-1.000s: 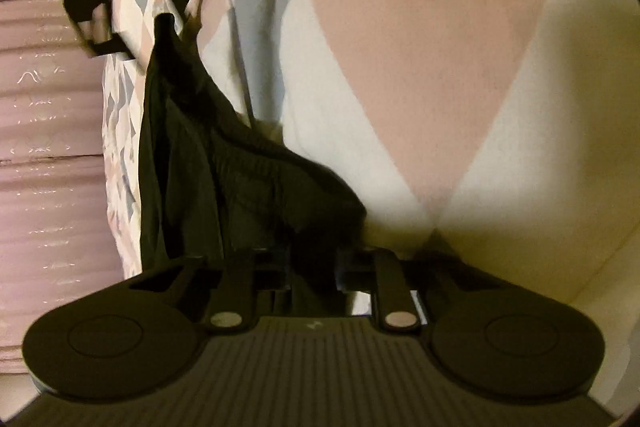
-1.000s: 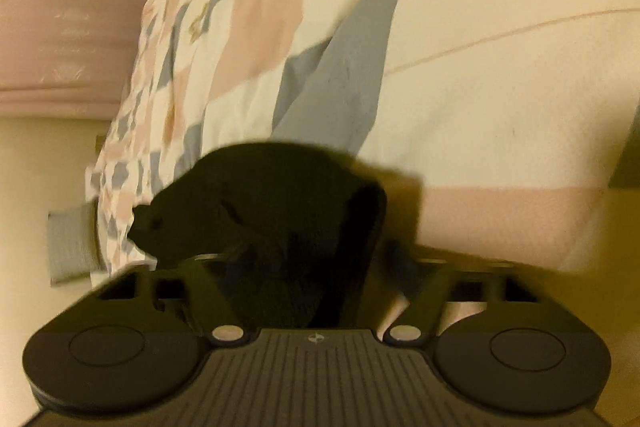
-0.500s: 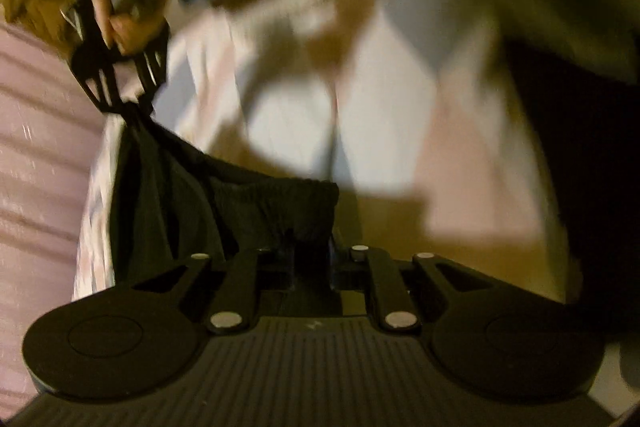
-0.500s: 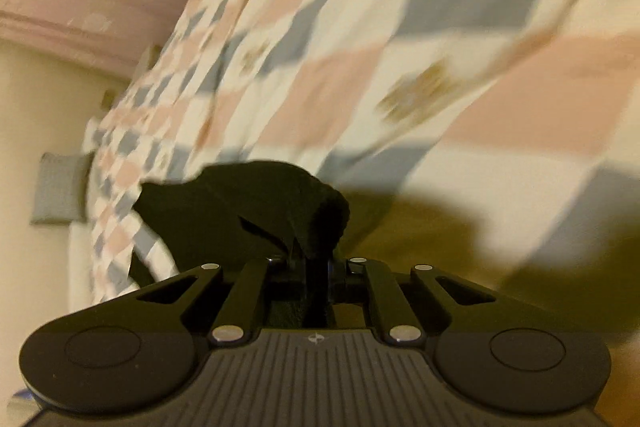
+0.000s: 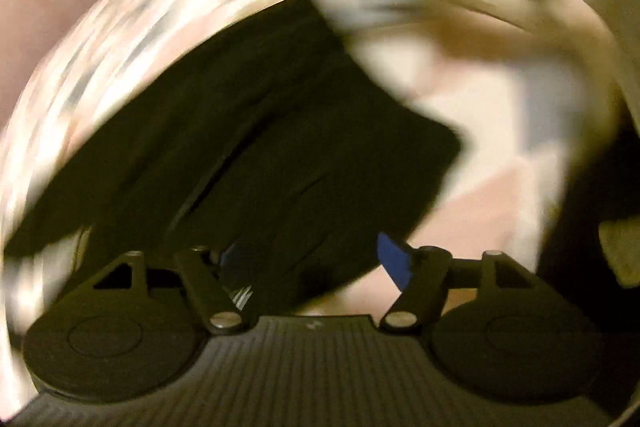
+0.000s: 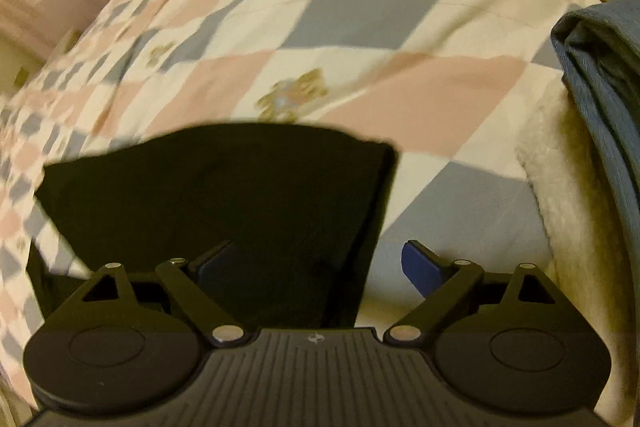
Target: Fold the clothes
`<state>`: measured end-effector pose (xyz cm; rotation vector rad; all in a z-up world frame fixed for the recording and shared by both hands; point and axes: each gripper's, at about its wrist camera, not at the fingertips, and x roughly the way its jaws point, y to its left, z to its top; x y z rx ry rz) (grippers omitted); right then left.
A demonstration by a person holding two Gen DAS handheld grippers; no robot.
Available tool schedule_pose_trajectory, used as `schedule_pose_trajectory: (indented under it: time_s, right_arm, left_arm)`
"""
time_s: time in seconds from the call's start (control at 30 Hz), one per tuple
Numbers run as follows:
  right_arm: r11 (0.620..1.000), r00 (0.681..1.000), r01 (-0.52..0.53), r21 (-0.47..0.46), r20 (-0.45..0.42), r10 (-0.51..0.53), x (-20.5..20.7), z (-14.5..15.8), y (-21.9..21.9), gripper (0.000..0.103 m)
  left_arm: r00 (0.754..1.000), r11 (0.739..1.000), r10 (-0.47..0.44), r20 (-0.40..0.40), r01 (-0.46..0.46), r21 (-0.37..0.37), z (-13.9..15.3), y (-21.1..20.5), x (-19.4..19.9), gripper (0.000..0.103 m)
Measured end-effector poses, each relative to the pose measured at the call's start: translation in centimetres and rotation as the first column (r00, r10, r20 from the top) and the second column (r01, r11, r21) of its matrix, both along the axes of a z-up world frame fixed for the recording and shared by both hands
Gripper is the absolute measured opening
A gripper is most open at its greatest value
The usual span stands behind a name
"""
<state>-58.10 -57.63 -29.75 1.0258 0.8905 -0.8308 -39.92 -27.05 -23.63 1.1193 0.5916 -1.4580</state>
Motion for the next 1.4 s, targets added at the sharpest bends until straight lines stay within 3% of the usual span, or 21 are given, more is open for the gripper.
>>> schedule_pose_trajectory:
  time_s: [0.03, 0.1, 0.17, 0.23, 0.27, 0.3, 0.37, 0.4, 0.47, 0.53, 0.6, 0.67, 0.73, 0.8, 0.97, 1.13, 1.23, 1.3, 1.33, 1.37, 1.4]
  right_arm:
    - [0.999, 0.999, -0.037, -0.008, -0.009, 0.037, 0.6, 0.2, 1.1, 0.090]
    - [0.994, 0.993, -0.111, -0.023, -0.029, 0.110, 1.7, 0.6, 3.4, 0.085]
    - [0.982, 0.982, -0.184, -0.037, -0.050, 0.182, 2.8, 0.9, 5.7, 0.077]
    - [0.965, 0.965, -0.257, -0.049, -0.072, 0.253, 3.9, 1.3, 8.0, 0.075]
    - [0.955, 0.954, -0.293, -0.054, -0.083, 0.288, 4.5, 1.5, 9.1, 0.072]
    - [0.943, 0.942, -0.328, -0.059, -0.095, 0.322, 5.1, 1.7, 10.2, 0.069]
    - [0.926, 0.924, -0.373, -0.062, -0.118, 0.365, 6.2, 1.9, 12.3, 0.067]
    - [0.942, 0.938, -0.331, -0.053, -0.125, 0.322, 6.8, 1.8, 13.0, 0.067]
    - [0.980, 0.973, -0.195, -0.040, -0.132, 0.188, 7.9, 1.5, 14.4, 0.067]
    - [1.000, 0.990, -0.011, -0.011, -0.140, 0.009, 8.6, 1.2, 16.3, 0.067]
    - [0.979, 0.969, 0.200, 0.035, -0.152, -0.193, 9.4, 1.3, 19.3, 0.067]
    - [0.926, 0.922, 0.370, 0.076, -0.150, -0.357, 10.7, 1.6, 23.0, 0.067]
    - [0.900, 0.897, 0.428, 0.086, -0.164, -0.411, 12.4, 2.1, 25.7, 0.067]
    - [0.891, 0.885, 0.447, 0.084, -0.187, -0.426, 14.1, 2.6, 27.9, 0.067]
    - [0.866, 0.852, 0.493, 0.078, -0.243, -0.463, 18.4, 3.8, 33.5, 0.072]
    - [0.824, 0.806, 0.562, 0.072, -0.271, -0.526, 20.2, 4.0, 35.9, 0.078]
    - [0.806, 0.787, 0.588, 0.069, -0.280, -0.550, 20.9, 3.9, 36.5, 0.083]
    - [0.802, 0.782, 0.594, 0.068, -0.281, -0.556, 21.2, 3.8, 36.4, 0.083]
    - [0.799, 0.780, 0.597, 0.067, -0.282, -0.559, 21.4, 3.7, 36.4, 0.083]
    - [0.797, 0.778, 0.600, 0.067, -0.283, -0.561, 21.5, 3.6, 36.3, 0.083]
    - [0.795, 0.775, 0.603, 0.066, -0.284, -0.564, 21.7, 3.6, 36.3, 0.083]
  left_arm:
    - [0.994, 0.994, 0.112, -0.010, -0.111, 0.012, 0.4, 0.4, 2.3, 0.069]
    - [0.944, 0.944, 0.329, -0.025, -0.328, 0.040, 1.2, 1.3, 6.9, 0.068]
    - [0.847, 0.846, 0.531, -0.033, -0.528, 0.071, 2.0, 2.2, 11.6, 0.066]
    - [0.727, 0.726, 0.686, -0.036, -0.680, 0.100, 2.8, 3.0, 16.1, 0.065]
    - [0.716, 0.715, 0.698, -0.033, -0.692, 0.103, 3.1, 3.1, 18.3, 0.065]
    - [0.728, 0.725, 0.686, -0.012, -0.682, 0.092, 3.3, 2.6, 20.5, 0.065]
    - [0.786, 0.784, 0.614, 0.070, -0.618, 0.058, 3.5, 2.4, 24.9, 0.065]
    - [0.825, 0.827, 0.553, 0.118, -0.560, 0.047, 3.3, 2.2, 27.1, 0.065]
    - [0.888, 0.904, 0.410, 0.206, -0.426, 0.038, 2.5, 1.6, 31.5, 0.065]
    - [0.932, 0.956, 0.264, 0.248, -0.287, 0.059, 1.6, 1.2, 36.4, 0.065]
    - [0.957, 0.983, 0.146, 0.250, -0.169, 0.075, 0.8, 0.4, 41.2, 0.065]
    - [0.969, 0.995, 0.040, 0.243, -0.062, 0.081, 0.2, -0.6, 45.8, 0.065]
    - [0.967, 0.994, -0.084, 0.240, 0.065, 0.089, -0.5, -1.4, 49.8, 0.065]
    - [0.931, 0.965, -0.256, 0.262, 0.230, 0.128, -1.3, -2.3, 52.4, 0.065]
    - [0.738, 0.798, -0.602, 0.303, 0.546, 0.257, -4.8, -4.7, 54.7, 0.065]
    - [0.660, 0.685, -0.723, 0.205, 0.646, 0.336, -8.0, -8.7, 56.2, 0.064]
    - [0.598, 0.598, -0.787, 0.150, 0.681, 0.422, -10.4, -10.0, 56.3, 0.062]
    - [0.571, 0.555, -0.811, 0.124, 0.687, 0.469, -11.8, -10.0, 56.3, 0.038]
    - [0.561, 0.537, -0.820, 0.112, 0.688, 0.489, -12.5, -10.1, 56.3, 0.011]
    - [0.552, 0.528, -0.826, 0.111, 0.691, 0.493, -12.9, -9.8, 56.3, 0.000]
    - [0.547, 0.539, -0.827, 0.133, 0.701, 0.468, -12.5, -9.0, 56.4, 0.000]
